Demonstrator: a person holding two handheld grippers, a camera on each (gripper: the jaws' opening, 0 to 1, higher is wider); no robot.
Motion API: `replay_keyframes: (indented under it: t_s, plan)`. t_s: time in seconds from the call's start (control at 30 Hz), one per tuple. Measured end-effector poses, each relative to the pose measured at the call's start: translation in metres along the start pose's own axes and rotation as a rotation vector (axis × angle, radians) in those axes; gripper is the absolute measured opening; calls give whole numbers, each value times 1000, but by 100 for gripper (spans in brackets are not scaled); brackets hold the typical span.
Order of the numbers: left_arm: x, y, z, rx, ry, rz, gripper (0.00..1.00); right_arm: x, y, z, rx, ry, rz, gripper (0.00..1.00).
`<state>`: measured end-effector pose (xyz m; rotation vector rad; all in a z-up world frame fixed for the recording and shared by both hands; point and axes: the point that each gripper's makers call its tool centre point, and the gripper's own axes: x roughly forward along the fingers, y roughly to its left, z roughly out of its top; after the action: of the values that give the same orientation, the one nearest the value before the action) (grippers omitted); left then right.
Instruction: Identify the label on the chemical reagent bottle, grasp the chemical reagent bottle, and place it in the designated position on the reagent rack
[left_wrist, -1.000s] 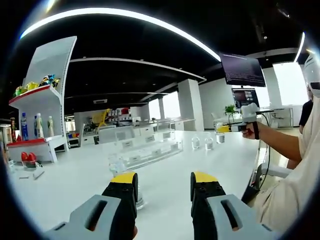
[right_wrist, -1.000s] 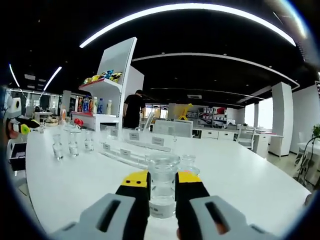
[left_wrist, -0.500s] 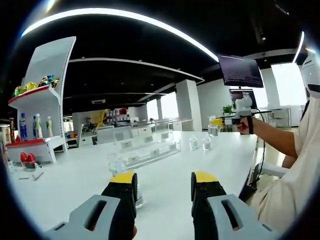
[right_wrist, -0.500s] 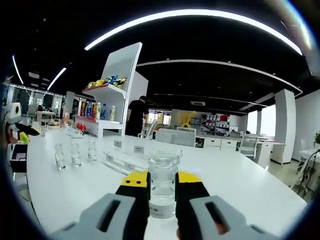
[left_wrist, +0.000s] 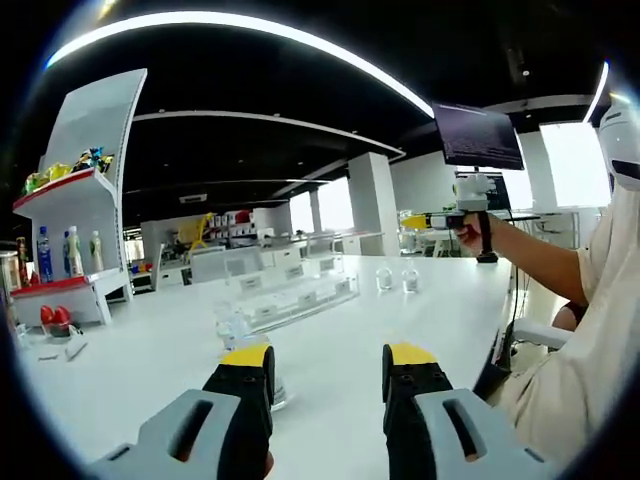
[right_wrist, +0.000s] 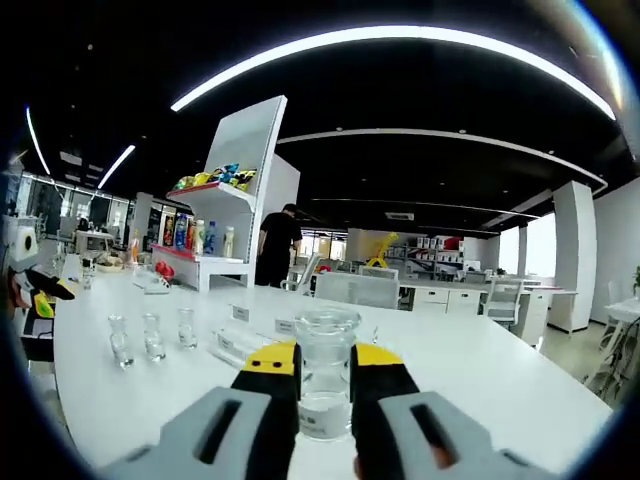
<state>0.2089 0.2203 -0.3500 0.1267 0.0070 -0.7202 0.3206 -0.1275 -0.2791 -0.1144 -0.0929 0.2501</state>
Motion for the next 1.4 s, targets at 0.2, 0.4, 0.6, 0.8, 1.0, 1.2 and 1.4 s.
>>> replay_keyframes:
  t_s: [0.2, 0.4, 0.6, 0.8, 1.0, 1.2, 1.4]
  plan:
    - [3, -3, 2, 9, 4, -18, 44, 17, 6, 6, -5, 3, 17, 18]
    - [8, -7, 2, 17, 14, -38, 44, 30, 11, 9, 10, -5, 27, 18]
    - [11, -8, 0, 21, 35, -42, 44, 46, 10, 10, 36, -4, 19, 18]
    - [13, -5, -1, 21, 50, -39, 44, 60, 14, 16, 53, -18, 24, 18]
    - [17, -8, -1, 23, 53, -48, 44, 77, 10, 21, 67, -29, 24, 18]
    - [18, -7, 0, 25, 54, -49, 44, 89, 15, 24, 38, -23, 34, 18]
    - [17, -5, 0, 23, 51, -41, 44, 102, 23, 27, 36, -31, 50, 18]
